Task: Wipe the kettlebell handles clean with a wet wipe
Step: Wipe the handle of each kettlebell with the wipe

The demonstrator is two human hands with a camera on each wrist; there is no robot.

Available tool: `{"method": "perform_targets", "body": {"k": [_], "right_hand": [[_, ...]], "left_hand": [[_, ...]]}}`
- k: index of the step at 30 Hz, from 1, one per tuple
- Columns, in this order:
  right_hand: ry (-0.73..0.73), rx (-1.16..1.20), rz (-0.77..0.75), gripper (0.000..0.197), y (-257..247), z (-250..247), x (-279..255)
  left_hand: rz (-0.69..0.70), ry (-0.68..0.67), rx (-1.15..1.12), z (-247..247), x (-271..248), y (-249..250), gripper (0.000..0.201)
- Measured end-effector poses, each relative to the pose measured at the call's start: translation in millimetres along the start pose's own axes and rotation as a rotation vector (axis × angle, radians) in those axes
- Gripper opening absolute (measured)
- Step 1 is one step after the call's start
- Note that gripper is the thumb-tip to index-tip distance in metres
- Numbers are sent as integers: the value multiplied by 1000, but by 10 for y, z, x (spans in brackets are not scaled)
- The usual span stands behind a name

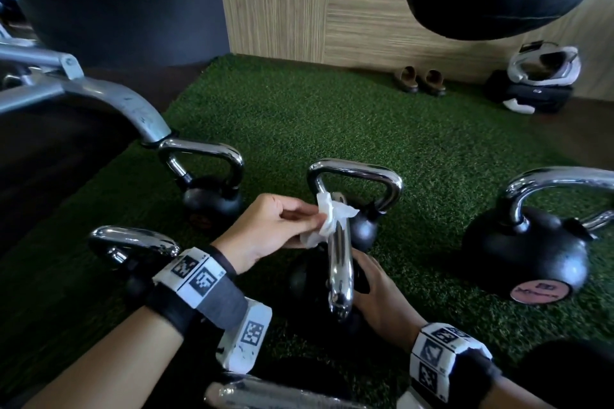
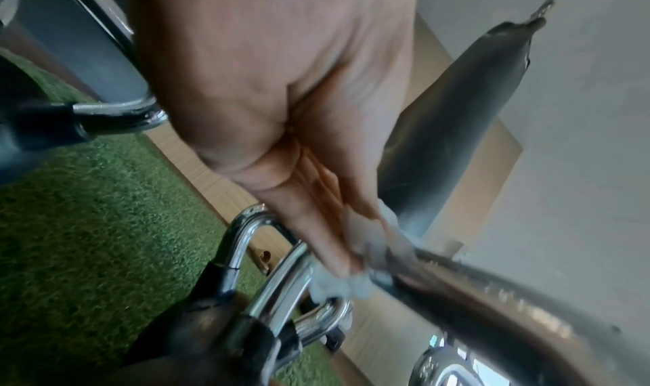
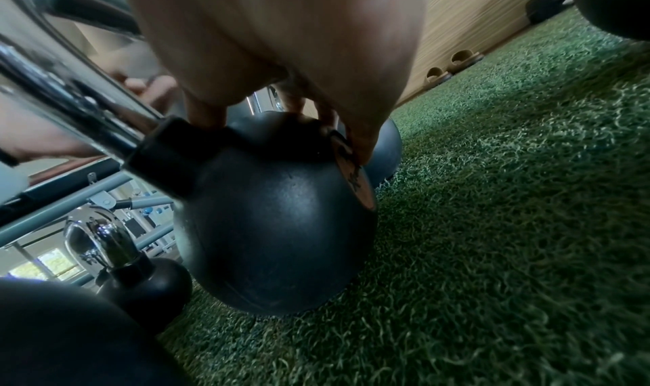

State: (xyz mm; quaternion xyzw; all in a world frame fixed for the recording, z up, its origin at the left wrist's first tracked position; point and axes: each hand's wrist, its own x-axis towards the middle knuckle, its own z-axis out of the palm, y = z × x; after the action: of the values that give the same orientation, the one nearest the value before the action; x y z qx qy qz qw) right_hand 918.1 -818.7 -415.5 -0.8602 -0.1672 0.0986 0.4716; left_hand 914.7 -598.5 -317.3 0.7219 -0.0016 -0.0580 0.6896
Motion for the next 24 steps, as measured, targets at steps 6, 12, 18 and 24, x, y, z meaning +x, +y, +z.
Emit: {"method": "perform_targets", "body": {"k": [6,12,18,24], "right_hand": [[-3,25,-2,97,24,6,23],[-9,33,15,91,32,6,12],[3,36,-8,91,22,14,3],[-20,2,-5,88,21,1,-10]], "left_hand": [[17,-66,109,-37,-123,82,14],[13,-272,190,-73,-252,17,13],[165,-302,372,-56,-434,-1,24],[243,-264,411,-5,-631,-37,20]]}}
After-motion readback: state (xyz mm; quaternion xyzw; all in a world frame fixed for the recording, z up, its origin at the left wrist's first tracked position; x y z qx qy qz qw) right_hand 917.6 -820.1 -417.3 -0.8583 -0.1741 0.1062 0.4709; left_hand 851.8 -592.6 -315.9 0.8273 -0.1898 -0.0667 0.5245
